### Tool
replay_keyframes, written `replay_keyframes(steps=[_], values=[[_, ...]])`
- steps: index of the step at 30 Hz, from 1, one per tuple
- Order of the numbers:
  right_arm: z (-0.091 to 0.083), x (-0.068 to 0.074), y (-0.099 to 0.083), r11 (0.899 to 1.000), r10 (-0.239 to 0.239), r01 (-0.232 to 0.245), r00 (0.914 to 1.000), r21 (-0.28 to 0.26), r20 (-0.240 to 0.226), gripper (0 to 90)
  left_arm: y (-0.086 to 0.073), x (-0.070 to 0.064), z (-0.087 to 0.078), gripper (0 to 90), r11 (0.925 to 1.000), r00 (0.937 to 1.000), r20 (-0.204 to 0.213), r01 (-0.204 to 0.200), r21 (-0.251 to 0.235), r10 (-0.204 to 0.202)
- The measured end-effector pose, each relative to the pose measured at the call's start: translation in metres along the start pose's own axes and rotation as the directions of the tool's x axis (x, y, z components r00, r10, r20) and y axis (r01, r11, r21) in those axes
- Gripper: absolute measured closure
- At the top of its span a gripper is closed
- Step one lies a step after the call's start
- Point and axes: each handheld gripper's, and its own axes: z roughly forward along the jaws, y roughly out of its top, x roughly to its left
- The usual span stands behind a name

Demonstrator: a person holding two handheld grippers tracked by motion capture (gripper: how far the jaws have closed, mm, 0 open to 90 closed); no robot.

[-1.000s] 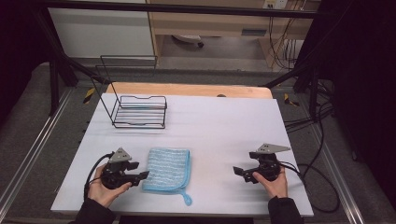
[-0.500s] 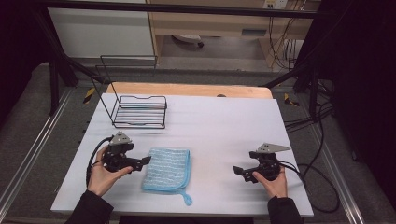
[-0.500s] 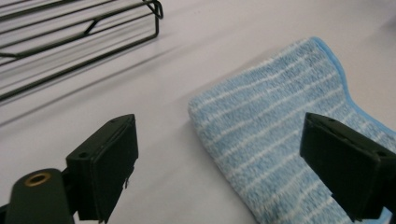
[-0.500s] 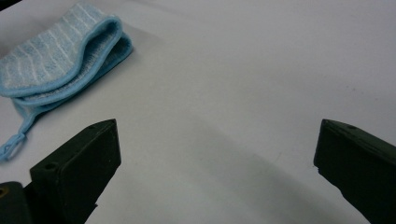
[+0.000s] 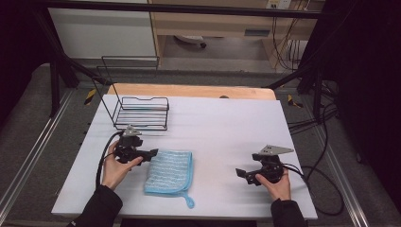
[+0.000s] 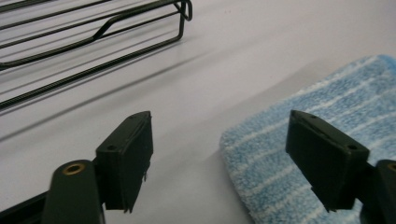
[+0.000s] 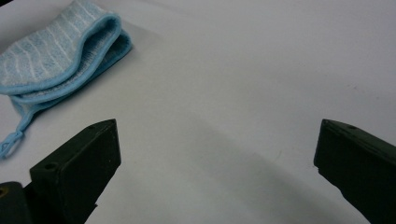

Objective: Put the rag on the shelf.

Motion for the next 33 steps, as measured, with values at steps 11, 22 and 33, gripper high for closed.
replay_keyframes(steps=[11, 22, 33], values=[[0.001, 0.001, 0.000, 1.000, 0.000, 0.000, 1.0000, 0.006, -0.003, 1.3, -0.013, 0.001, 0.016, 56.1, 0.9978, 0.9979, 0.052, 0.035, 0.056, -0.038], [0.003, 0.001, 0.001, 1.000, 0.015, -0.015, 0.9999, -0.004, -0.004, 1.7, -0.019, -0.002, 0.025, 70.7, 0.9971, 0.9948, 0.089, 0.043, 0.062, -0.048], [0.021, 0.018, 0.018, 1.000, 0.024, -0.024, 0.9996, -0.004, 0.017, 0.8, -0.020, -0.004, 0.026, 76.8, 0.9975, 0.9949, 0.093, 0.033, 0.062, -0.039]])
